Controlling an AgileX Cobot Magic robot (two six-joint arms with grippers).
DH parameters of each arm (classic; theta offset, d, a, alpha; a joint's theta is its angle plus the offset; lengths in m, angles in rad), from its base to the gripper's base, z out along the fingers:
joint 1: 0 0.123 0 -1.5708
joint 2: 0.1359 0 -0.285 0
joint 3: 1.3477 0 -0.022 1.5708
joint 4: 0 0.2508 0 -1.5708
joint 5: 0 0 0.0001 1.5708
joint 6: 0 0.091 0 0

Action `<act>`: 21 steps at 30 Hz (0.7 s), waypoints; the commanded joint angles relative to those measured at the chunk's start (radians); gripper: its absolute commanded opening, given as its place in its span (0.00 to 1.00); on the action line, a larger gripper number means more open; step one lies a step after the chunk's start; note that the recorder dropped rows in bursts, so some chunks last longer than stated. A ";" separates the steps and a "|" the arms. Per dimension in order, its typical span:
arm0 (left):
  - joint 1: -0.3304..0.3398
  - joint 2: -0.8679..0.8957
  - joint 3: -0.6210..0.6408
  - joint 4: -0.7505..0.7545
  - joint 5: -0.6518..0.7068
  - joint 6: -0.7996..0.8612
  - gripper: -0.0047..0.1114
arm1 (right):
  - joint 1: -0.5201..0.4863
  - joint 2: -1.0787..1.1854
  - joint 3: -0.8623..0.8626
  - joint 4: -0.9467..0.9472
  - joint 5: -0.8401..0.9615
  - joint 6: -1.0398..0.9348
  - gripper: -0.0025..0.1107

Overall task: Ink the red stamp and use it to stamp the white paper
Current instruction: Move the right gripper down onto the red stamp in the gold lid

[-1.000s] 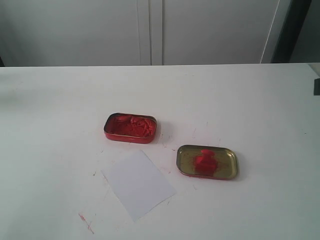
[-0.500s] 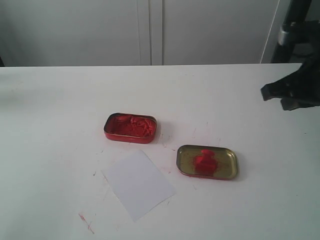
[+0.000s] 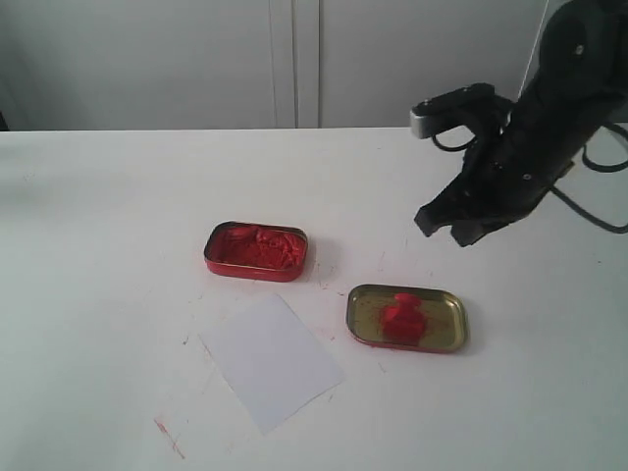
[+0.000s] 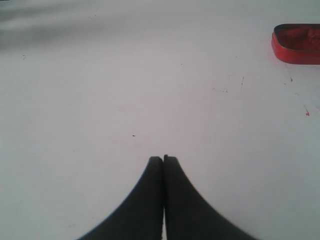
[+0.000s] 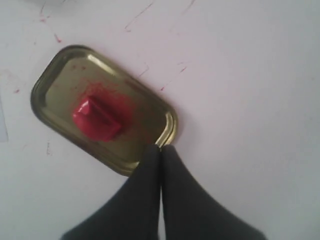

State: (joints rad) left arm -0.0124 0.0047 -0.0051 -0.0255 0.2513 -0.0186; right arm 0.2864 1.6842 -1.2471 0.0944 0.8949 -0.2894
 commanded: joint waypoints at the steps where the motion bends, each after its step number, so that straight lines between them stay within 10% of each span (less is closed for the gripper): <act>1: 0.000 -0.005 0.005 0.002 -0.005 0.001 0.04 | 0.041 0.055 -0.045 0.031 0.054 -0.103 0.02; 15: 0.000 -0.005 0.005 0.002 -0.005 0.001 0.04 | 0.098 0.130 -0.068 0.122 0.096 -0.631 0.03; 21: 0.000 -0.005 0.005 0.002 -0.005 0.001 0.04 | 0.102 0.147 -0.068 0.126 0.112 -0.841 0.24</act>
State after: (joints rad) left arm -0.0124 0.0047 -0.0051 -0.0255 0.2513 -0.0186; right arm 0.3841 1.8268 -1.3073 0.2097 0.9959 -1.0151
